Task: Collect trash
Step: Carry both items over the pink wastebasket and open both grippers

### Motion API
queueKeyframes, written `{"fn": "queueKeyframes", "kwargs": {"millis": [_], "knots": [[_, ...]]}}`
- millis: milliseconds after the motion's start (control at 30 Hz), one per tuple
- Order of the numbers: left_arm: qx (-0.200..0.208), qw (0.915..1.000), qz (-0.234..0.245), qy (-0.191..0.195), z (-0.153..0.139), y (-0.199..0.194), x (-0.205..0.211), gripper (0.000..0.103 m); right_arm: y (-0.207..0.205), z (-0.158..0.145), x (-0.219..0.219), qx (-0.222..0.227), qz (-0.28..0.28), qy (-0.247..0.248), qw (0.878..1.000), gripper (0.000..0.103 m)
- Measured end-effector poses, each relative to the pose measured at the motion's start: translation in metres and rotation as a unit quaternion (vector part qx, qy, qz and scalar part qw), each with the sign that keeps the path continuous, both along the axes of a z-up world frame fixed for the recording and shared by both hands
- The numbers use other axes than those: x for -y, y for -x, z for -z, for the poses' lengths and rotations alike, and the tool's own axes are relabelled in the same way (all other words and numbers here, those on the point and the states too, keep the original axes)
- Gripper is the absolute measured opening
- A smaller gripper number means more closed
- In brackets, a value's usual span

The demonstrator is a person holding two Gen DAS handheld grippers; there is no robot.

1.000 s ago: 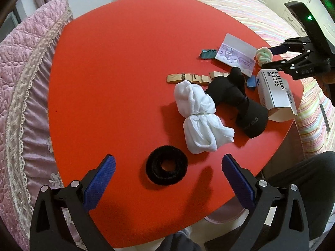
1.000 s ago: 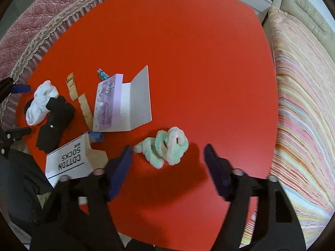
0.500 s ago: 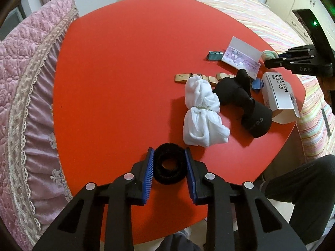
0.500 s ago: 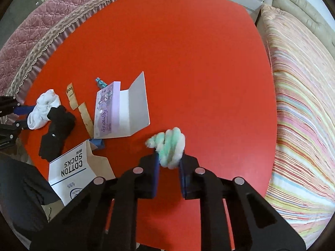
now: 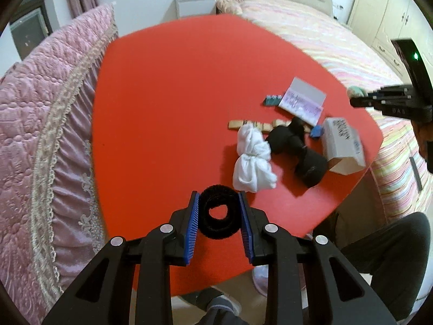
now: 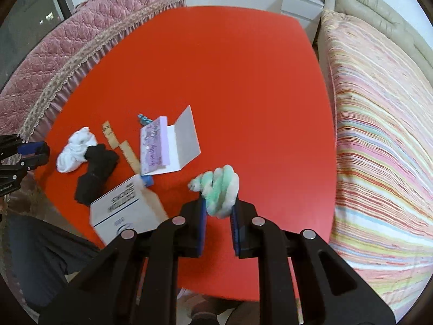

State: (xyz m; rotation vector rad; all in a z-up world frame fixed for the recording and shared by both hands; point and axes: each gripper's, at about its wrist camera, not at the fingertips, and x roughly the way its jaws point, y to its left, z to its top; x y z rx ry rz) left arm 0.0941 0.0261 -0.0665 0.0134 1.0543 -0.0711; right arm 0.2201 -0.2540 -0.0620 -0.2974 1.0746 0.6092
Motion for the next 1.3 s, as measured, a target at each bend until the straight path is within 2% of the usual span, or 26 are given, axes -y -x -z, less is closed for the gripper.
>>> {"fn": "queueKeyframes", "kwargs": {"millis": [367, 567, 700, 833, 1100, 1300], "knots": [[0.056, 0.9984, -0.003, 0.012, -0.038, 0.041, 0.019, 0.028, 0.071, -0.036, 0.023, 0.04, 0.011, -0.034, 0.999, 0.015], [0.064, 0.9976, 0.007, 0.025, -0.037, 0.067, 0.033, 0.028, 0.121, -0.041, 0.028, 0.052, -0.001, -0.051, 0.997, 0.015], [0.061, 0.9976, 0.01, 0.031, -0.029, 0.081, 0.044, 0.029, 0.152, -0.034, 0.025, 0.043, -0.012, -0.063, 0.997, 0.015], [0.05, 0.9978, 0.015, 0.042, -0.015, 0.092, 0.054, 0.029, 0.176, -0.017, 0.021, 0.026, -0.018, -0.067, 0.997, 0.015], [-0.003, 0.9967, 0.02, 0.078, 0.04, 0.107, 0.073, 0.029, 0.196, 0.055, 0.014, -0.061, -0.016, -0.062, 0.996, 0.015], [-0.049, 0.9927, 0.021, 0.108, 0.076, 0.11, 0.08, 0.029, 0.209, 0.095, 0.009, -0.113, -0.021, -0.054, 0.992, 0.015]]}}
